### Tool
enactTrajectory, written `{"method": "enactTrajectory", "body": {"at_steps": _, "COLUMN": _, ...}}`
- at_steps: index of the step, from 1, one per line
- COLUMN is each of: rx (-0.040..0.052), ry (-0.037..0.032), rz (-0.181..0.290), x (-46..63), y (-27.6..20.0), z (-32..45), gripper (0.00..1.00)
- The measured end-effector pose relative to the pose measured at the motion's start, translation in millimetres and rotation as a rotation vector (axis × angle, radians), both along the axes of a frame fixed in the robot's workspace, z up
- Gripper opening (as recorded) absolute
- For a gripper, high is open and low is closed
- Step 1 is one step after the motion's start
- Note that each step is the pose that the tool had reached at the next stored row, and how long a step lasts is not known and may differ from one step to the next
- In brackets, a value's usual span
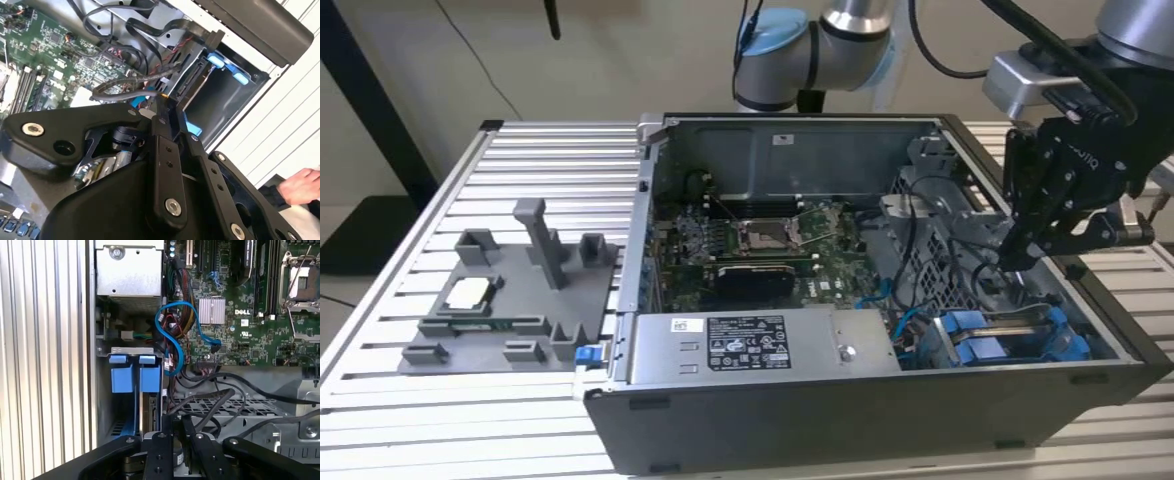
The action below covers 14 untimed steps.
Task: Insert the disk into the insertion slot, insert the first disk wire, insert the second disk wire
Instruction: 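Insert the first disk wire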
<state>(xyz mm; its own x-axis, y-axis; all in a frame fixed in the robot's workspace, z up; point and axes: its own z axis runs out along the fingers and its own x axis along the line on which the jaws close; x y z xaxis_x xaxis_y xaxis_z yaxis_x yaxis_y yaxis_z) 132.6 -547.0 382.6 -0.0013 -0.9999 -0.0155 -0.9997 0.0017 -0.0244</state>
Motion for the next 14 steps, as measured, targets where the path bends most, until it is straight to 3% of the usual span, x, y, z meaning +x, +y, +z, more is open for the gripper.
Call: {"method": "enactTrajectory", "body": {"at_steps": 14, "rx": -0.0032, "ry": 0.0003, "rz": 0.0, "x": 2.6, "y": -0.8, "z": -4.4, "gripper": 0.19}}
